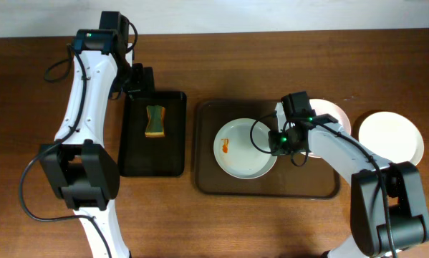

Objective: Clean dirty plates on tray and stack at the side
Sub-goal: 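Lower the left gripper onto the black tray and grasp the green sponge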

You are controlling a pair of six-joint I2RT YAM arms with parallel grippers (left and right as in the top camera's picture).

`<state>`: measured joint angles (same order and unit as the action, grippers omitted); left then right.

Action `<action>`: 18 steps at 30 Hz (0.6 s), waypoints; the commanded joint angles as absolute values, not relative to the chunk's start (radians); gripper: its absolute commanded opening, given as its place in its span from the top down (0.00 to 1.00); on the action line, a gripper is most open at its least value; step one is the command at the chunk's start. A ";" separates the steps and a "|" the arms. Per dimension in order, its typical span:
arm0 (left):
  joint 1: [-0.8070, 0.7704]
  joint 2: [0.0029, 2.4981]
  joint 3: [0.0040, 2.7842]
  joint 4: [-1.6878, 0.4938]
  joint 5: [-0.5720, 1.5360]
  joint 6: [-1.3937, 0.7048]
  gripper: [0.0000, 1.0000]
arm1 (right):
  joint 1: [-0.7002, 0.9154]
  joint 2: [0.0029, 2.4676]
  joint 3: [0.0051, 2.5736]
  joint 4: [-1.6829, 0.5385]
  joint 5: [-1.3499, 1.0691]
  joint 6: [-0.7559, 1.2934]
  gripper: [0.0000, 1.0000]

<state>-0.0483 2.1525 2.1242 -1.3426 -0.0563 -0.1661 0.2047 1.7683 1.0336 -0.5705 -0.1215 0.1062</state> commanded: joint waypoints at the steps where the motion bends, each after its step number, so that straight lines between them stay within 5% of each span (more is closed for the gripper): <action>1: -0.044 2.149 2.129 -1.343 -0.049 -0.168 0.00 | 0.210 1.774 1.028 -0.567 -0.120 0.112 0.94; 18: -0.043 2.149 2.129 -1.201 -0.078 -0.164 0.00 | 0.210 1.774 1.029 -0.567 -0.120 0.112 0.95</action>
<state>-0.0479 2.1525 2.1231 -1.2034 -0.0647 -0.1661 0.2047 1.7683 1.0336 -0.5671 -0.1219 0.1078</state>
